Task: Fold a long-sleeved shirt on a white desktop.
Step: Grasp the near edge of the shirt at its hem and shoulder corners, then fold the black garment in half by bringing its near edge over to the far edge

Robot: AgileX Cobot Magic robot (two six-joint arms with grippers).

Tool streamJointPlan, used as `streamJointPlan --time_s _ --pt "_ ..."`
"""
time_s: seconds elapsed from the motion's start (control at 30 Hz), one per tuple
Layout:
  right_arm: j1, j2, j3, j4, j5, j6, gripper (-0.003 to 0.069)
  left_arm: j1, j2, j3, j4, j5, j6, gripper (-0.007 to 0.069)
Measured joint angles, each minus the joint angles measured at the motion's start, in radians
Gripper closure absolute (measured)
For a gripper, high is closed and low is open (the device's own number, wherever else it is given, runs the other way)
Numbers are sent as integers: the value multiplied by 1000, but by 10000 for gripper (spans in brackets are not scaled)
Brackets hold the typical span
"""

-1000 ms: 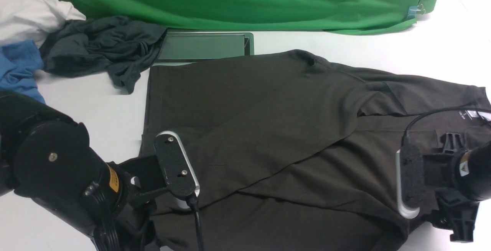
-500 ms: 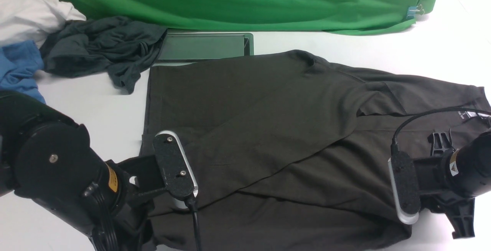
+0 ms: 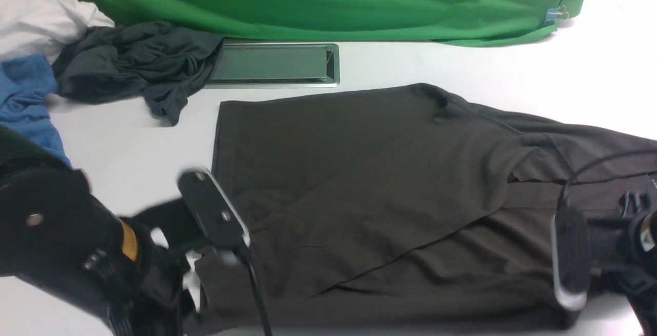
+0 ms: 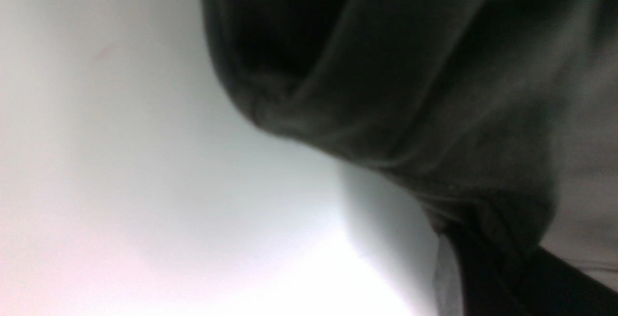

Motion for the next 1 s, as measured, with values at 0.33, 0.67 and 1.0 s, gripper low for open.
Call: streamJointPlan --time_s 0.33,0.67,1.0 --pt "-14 94 -156 -10 -113 79 619 283 118 -109 -133 -191 20 575" --pt "-79 323 -425 -9 -290 282 619 405 405 -387 -126 -241 32 575" --pt "-88 471 -597 -6 -307 409 620 415 652 -665 8 -244 30 575"
